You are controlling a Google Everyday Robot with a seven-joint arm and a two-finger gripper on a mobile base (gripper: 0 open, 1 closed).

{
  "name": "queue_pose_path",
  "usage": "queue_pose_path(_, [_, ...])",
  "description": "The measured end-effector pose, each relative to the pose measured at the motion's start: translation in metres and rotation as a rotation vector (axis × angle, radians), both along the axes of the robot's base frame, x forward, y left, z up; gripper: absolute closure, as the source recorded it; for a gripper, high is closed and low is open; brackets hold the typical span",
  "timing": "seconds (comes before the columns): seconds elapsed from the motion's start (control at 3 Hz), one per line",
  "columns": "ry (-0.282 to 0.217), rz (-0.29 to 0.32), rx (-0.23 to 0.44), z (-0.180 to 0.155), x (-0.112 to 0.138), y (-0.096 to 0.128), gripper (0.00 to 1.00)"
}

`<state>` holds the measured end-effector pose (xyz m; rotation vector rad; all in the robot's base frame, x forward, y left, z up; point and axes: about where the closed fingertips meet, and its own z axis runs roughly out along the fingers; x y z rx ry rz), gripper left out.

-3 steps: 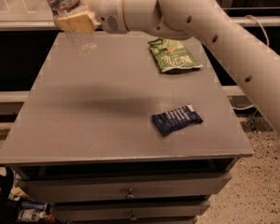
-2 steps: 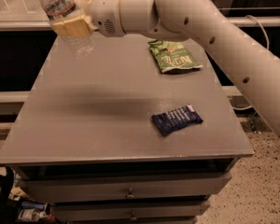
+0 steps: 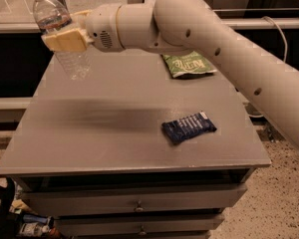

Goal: Place water bottle upright

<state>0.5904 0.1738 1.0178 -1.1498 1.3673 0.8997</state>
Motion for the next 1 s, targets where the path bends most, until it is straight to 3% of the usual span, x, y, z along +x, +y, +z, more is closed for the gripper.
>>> queue_pose_path(0.33, [0.06,-0.001,0.047,-0.007,-0.005,0.011,1.0])
queue_pose_path(1.0, [0.116,0.004,0.068,-0.02,-0.016,0.031,1.0])
